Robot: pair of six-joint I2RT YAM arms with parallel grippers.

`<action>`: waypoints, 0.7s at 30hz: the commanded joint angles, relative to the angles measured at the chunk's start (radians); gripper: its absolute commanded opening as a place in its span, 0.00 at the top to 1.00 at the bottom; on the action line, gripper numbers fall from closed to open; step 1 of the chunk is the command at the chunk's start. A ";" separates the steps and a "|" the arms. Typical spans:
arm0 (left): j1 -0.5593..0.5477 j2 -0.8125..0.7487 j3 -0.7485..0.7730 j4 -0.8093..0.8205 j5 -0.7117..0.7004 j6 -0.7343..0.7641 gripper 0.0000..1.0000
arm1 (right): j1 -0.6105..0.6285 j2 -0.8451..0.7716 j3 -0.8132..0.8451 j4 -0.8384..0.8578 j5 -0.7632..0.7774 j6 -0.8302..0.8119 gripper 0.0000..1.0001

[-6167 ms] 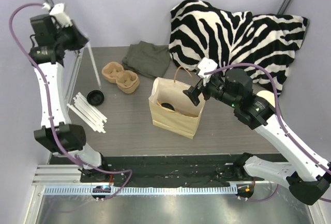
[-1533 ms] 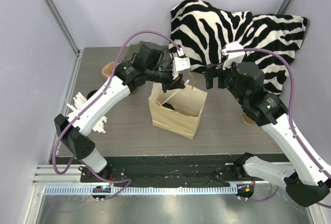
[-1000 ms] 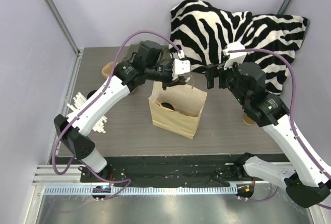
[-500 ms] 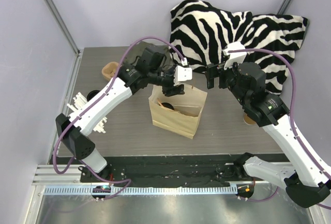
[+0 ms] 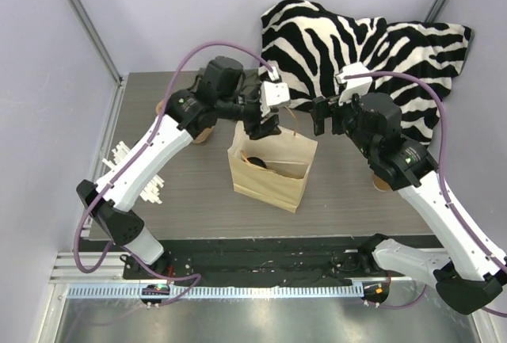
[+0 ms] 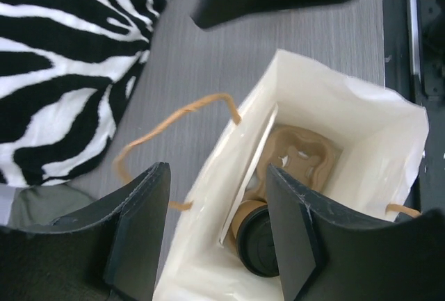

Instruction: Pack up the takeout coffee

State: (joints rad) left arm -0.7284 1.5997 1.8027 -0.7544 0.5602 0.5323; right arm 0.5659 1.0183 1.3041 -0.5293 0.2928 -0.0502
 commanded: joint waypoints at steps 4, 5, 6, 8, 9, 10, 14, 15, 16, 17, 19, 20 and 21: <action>0.113 -0.104 0.147 -0.046 0.032 -0.184 0.37 | -0.011 0.045 0.067 0.091 -0.043 -0.005 0.01; 0.132 -0.110 0.152 -0.048 0.043 -0.207 0.36 | -0.014 0.051 0.073 0.097 -0.056 -0.004 0.01; 0.151 -0.122 0.156 -0.048 0.050 -0.231 0.36 | -0.017 0.057 0.083 0.103 -0.064 0.000 0.01; 0.227 -0.132 0.164 -0.039 0.061 -0.328 0.35 | -0.021 0.077 0.092 0.114 -0.076 0.003 0.00; 0.259 -0.133 0.167 -0.037 0.070 -0.366 0.35 | -0.030 0.086 0.106 0.115 -0.086 0.003 0.00; 0.324 -0.132 0.175 -0.039 0.088 -0.400 0.33 | -0.038 0.104 0.112 0.120 -0.090 0.006 0.00; 0.475 -0.104 0.211 -0.078 0.069 -0.555 0.23 | -0.135 0.156 0.159 0.126 -0.164 0.049 0.00; 0.501 -0.095 0.222 -0.100 0.046 -0.558 0.20 | -0.158 0.166 0.178 0.123 -0.184 0.049 0.00; 0.536 -0.084 0.254 -0.159 0.021 -0.557 0.09 | -0.210 0.173 0.185 0.124 -0.216 0.076 0.00; 0.553 -0.063 0.265 -0.190 -0.038 -0.555 0.04 | -0.231 0.187 0.193 0.120 -0.234 0.088 0.00; 0.601 -0.032 0.294 -0.287 -0.084 -0.537 0.00 | -0.297 0.192 0.202 0.109 -0.279 0.099 0.00; 0.619 0.001 0.300 -0.319 -0.104 -0.537 0.00 | -0.320 0.197 0.204 0.094 -0.296 0.108 0.00; 0.642 0.017 0.302 -0.347 -0.109 -0.537 0.00 | -0.340 0.195 0.202 0.085 -0.329 0.111 0.00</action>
State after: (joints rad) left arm -0.1474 1.5490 2.0651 -0.9226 0.5362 0.0334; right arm 0.2996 1.2186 1.4582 -0.4564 0.0803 0.0105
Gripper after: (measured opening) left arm 0.993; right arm 0.996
